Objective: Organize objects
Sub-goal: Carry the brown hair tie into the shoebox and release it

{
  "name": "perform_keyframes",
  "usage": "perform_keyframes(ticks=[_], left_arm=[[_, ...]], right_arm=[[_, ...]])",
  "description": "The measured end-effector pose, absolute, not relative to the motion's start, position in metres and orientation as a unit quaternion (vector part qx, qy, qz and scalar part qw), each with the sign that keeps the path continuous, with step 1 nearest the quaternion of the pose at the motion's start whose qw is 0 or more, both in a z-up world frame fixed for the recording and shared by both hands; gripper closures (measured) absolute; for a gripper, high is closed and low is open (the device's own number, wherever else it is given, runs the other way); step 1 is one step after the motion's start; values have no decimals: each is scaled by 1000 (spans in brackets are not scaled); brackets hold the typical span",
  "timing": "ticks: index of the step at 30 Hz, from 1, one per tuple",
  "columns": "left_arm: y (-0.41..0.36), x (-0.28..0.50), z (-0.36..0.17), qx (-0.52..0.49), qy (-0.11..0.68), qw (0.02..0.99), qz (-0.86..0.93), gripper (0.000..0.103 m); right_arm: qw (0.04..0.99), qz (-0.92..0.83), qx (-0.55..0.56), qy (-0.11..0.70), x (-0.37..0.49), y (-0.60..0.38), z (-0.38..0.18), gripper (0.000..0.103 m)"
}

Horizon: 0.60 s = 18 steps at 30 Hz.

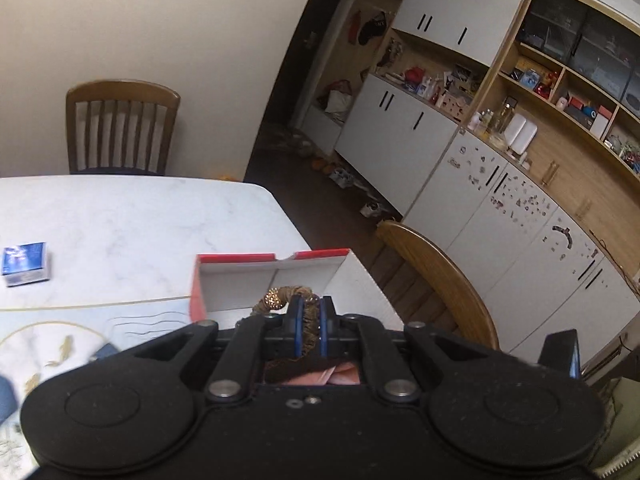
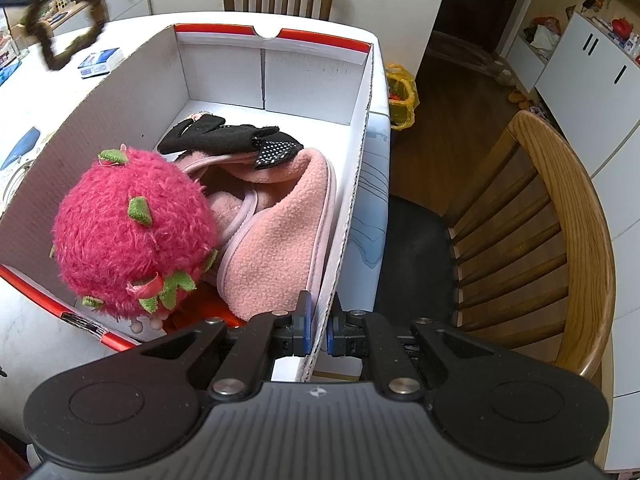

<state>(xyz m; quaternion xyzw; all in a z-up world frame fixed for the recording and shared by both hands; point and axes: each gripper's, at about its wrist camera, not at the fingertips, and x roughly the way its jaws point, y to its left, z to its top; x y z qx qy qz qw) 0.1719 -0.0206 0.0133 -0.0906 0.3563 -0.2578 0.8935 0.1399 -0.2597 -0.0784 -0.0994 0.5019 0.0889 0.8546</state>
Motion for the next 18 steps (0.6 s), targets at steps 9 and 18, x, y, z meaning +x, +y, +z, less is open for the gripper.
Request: perform_keyframes(ticks=[9, 18], left_arm=[[-59, 200, -27, -40, 389, 890, -234, 98], [-76, 212, -66, 14, 441, 873, -209, 98]], right_arm=[[854, 95, -101, 501, 140, -261, -78, 96], [854, 101, -103, 500, 139, -261, -78, 96]])
